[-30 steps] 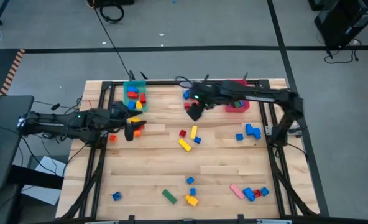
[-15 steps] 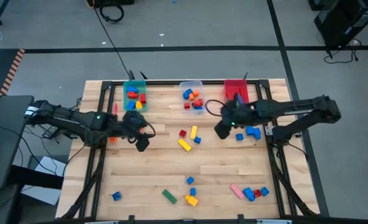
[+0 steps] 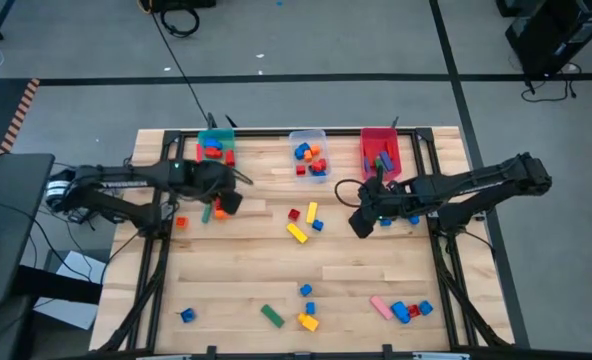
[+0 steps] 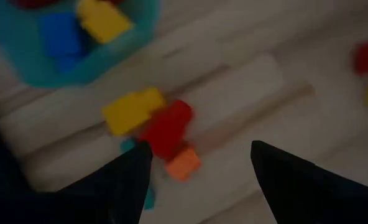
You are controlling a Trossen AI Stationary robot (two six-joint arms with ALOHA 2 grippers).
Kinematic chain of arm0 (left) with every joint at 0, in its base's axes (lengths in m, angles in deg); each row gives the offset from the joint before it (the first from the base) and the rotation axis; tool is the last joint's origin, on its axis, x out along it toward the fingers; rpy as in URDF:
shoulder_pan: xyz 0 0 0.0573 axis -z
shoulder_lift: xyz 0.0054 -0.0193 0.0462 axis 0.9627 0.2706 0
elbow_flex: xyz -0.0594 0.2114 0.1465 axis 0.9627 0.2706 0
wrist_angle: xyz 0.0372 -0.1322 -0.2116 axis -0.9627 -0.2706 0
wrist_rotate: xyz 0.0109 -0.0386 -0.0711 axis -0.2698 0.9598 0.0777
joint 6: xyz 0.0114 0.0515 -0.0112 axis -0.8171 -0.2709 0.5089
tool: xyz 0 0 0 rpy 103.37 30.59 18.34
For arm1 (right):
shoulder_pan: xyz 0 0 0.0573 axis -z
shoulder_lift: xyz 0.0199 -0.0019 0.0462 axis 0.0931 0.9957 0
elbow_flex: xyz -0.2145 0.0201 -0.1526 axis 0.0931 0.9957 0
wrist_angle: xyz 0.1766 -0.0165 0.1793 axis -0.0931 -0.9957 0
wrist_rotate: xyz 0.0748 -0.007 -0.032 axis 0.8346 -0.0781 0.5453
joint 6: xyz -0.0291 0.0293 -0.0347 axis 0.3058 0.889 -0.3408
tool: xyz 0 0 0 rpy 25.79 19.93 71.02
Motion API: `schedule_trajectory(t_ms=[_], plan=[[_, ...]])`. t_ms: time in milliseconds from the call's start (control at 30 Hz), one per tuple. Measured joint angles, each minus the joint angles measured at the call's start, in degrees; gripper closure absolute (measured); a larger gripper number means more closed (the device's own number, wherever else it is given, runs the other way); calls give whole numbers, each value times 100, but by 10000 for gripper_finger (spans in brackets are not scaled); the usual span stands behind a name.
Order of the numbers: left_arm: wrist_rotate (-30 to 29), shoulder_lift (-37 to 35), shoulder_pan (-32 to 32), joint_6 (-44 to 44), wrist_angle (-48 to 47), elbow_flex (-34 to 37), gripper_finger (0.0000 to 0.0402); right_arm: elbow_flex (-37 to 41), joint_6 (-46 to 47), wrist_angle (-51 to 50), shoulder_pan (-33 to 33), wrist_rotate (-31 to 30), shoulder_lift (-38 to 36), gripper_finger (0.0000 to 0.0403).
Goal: Sort blocks by size
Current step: Put the yellow 1 stud game piece into the blue bin
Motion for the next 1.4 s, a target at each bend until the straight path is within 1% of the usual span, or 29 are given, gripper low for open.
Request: schedule_trajectory(t_ms=[67,233,333,500,833,1067,1400], plan=[[2,65,-285,210,-33,-1,120,0,-2,38,-12,-14,0,176],[18,228,-841,240,-149,22,120,0,-2,59,-12,-18,2,176],[38,427,-1085,324,-189,26,120,0,-24,59,-12,-20,2,177],[264,847,-1389,852,-198,26,120,-2,-107,153,-12,-31,2,176],[310,1601,-1449,1265,-101,26,120,-2,-157,157,-12,-33,2,178],[221,2092,-1548,1266,18,26,120,-2,-302,162,-12,-31,2,178],[104,2474,-1733,1134,262,11,119,-2,-426,159,-40,26,4,178]])
